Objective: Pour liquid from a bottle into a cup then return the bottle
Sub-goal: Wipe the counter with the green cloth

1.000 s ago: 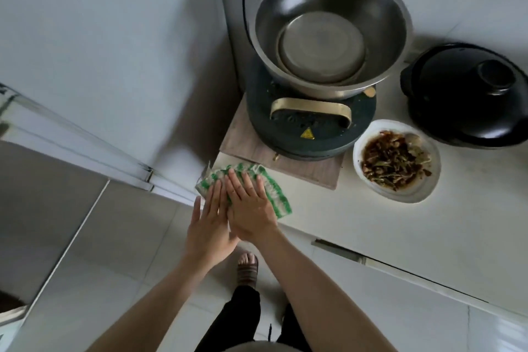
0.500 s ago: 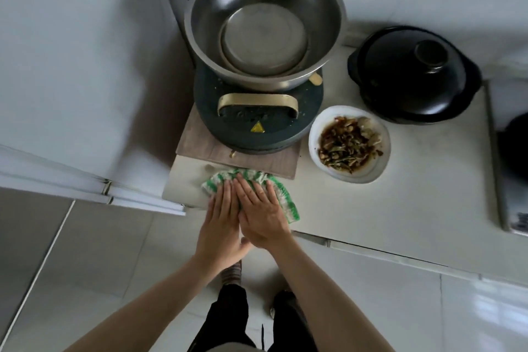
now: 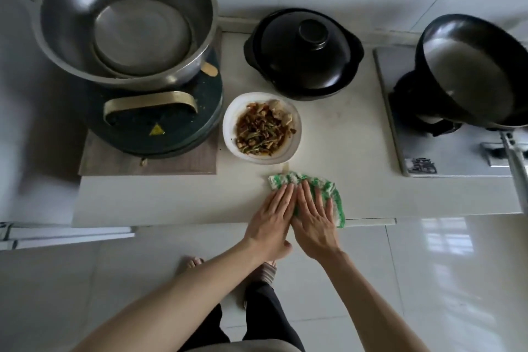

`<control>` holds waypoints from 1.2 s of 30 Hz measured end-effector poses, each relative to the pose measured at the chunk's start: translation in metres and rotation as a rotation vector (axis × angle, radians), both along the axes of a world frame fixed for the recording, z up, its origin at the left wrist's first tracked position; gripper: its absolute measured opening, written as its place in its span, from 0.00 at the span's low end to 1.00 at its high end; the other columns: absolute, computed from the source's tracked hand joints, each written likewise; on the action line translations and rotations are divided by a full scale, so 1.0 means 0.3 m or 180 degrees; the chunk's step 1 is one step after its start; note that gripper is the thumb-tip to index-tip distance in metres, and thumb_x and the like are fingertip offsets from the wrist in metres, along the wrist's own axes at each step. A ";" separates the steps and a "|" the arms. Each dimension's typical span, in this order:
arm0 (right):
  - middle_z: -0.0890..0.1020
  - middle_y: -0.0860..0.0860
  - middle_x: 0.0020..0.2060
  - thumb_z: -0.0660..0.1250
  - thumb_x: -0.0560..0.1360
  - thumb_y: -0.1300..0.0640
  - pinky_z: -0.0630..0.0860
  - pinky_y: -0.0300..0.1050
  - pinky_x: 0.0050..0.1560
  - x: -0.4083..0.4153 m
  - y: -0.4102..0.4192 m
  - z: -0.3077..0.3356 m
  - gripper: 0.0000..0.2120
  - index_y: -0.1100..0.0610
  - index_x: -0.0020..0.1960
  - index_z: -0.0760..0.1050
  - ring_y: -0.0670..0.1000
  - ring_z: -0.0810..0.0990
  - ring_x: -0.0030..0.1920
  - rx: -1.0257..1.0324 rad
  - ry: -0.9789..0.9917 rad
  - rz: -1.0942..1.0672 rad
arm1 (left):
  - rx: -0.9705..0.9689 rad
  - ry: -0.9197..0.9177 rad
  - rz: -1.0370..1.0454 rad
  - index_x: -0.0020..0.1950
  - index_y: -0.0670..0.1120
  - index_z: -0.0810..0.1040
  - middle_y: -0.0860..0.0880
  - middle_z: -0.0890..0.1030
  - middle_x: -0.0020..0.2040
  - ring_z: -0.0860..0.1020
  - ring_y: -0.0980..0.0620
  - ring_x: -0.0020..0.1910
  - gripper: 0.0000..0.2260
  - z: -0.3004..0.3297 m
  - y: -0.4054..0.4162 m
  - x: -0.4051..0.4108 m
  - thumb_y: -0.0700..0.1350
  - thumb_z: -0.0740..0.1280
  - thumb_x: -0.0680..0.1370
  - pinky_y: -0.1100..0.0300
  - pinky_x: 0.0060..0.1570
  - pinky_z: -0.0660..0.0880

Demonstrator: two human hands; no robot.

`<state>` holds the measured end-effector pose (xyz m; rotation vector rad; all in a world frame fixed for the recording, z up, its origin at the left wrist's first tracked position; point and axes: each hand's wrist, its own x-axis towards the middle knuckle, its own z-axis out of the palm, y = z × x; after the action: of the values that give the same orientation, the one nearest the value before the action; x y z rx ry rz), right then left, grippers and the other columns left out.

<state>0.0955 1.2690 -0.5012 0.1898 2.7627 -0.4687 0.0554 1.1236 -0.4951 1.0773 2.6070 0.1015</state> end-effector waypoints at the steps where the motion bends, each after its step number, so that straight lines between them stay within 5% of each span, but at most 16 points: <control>1: 0.36 0.42 0.79 0.43 0.79 0.39 0.33 0.57 0.78 0.013 -0.030 -0.004 0.33 0.45 0.80 0.35 0.49 0.32 0.79 0.0001 -0.0025 -0.0032 | -0.0037 0.0044 -0.0081 0.80 0.37 0.39 0.38 0.38 0.80 0.36 0.41 0.80 0.51 -0.003 -0.041 0.003 0.59 0.67 0.70 0.46 0.79 0.46; 9: 0.39 0.46 0.81 0.54 0.77 0.38 0.32 0.57 0.77 -0.060 -0.544 0.016 0.41 0.48 0.81 0.39 0.54 0.34 0.80 -0.0365 0.0040 0.0974 | 0.0004 0.0039 0.1124 0.80 0.37 0.42 0.38 0.43 0.81 0.40 0.42 0.81 0.43 0.009 -0.555 0.086 0.50 0.61 0.72 0.46 0.78 0.53; 14: 0.39 0.49 0.81 0.63 0.71 0.38 0.29 0.57 0.77 -0.205 -0.917 0.027 0.50 0.52 0.82 0.38 0.55 0.37 0.80 -0.0309 -0.0170 0.1922 | 0.0128 0.0135 0.1695 0.78 0.33 0.54 0.35 0.55 0.80 0.52 0.39 0.80 0.38 -0.006 -0.928 0.055 0.49 0.57 0.71 0.43 0.76 0.59; 20: 0.40 0.50 0.81 0.63 0.69 0.35 0.29 0.60 0.76 -0.313 -1.209 -0.007 0.53 0.54 0.82 0.39 0.55 0.38 0.80 0.0190 -0.0067 0.2452 | 0.0150 -0.0050 0.1996 0.78 0.32 0.52 0.34 0.52 0.80 0.50 0.38 0.80 0.40 -0.032 -1.181 -0.010 0.48 0.64 0.72 0.42 0.77 0.57; 26: 0.41 0.49 0.81 0.58 0.71 0.40 0.33 0.59 0.77 -0.314 -1.194 -0.007 0.47 0.54 0.82 0.40 0.53 0.38 0.80 0.0051 0.0038 0.2596 | 0.0213 -0.0013 0.2228 0.77 0.30 0.53 0.32 0.52 0.79 0.49 0.37 0.80 0.47 -0.017 -1.129 0.001 0.62 0.62 0.72 0.42 0.78 0.52; 30: 0.41 0.48 0.81 0.60 0.69 0.39 0.34 0.58 0.78 -0.265 -1.040 -0.010 0.49 0.53 0.82 0.39 0.52 0.36 0.80 -0.0106 0.0014 0.2363 | 0.0423 -0.0006 0.1985 0.78 0.30 0.52 0.32 0.50 0.80 0.47 0.37 0.80 0.49 -0.013 -0.993 0.028 0.62 0.68 0.71 0.41 0.78 0.52; 36: 0.36 0.46 0.80 0.56 0.66 0.39 0.35 0.56 0.78 -0.171 -0.616 0.017 0.50 0.49 0.81 0.34 0.49 0.33 0.79 -0.0040 -0.0168 0.1723 | 0.0395 -0.0305 0.1369 0.79 0.34 0.47 0.34 0.44 0.80 0.41 0.38 0.80 0.44 -0.005 -0.610 0.034 0.63 0.55 0.76 0.41 0.78 0.50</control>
<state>0.0441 1.0842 -0.4960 -0.5281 2.6058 -0.3262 0.0656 0.9406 -0.4964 0.5141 2.7283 0.4054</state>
